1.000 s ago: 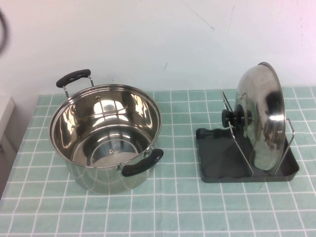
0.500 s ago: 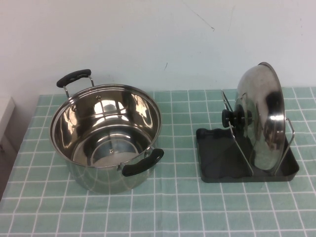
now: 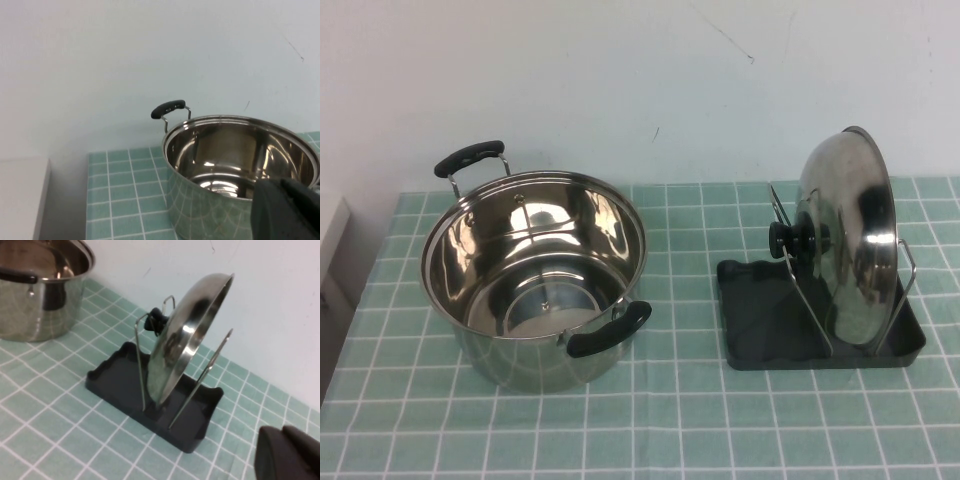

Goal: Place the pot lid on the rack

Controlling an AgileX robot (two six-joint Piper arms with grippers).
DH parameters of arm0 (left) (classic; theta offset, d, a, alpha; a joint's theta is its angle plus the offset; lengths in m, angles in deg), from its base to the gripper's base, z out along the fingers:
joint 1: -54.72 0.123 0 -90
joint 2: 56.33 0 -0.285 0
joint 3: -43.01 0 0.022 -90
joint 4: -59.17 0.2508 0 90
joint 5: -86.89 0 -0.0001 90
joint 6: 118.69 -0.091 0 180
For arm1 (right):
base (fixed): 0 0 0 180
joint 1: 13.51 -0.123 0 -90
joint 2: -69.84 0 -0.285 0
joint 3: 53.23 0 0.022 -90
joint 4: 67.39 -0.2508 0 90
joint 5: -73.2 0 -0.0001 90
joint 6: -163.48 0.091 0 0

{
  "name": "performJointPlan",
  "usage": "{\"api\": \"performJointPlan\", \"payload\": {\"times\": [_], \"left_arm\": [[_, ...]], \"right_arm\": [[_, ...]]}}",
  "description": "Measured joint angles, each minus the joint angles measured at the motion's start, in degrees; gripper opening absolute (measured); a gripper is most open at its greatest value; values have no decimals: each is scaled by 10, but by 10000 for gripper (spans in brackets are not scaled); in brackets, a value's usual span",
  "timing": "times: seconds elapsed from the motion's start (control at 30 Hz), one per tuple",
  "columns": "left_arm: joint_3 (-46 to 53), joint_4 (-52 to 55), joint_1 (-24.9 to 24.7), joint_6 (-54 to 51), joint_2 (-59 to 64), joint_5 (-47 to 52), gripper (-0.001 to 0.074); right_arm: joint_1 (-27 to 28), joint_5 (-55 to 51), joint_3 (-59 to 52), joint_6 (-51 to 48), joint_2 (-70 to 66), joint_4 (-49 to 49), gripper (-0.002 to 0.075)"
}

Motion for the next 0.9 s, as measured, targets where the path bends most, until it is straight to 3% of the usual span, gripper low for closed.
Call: {"api": "performJointPlan", "payload": {"times": [0.63, 0.73, 0.9], "left_arm": [[7, -7, 3, 0, 0, 20, -2], [10, -27, 28, 1, -1, 27, -2], [20, -90, 113, -4, -1, 37, -2]], "right_arm": [[0, -46, -4, 3, 12, -9, -2], [0, -53, -4, 3, 12, -9, -2], [0, -56, -4, 3, 12, -9, -2]]}}
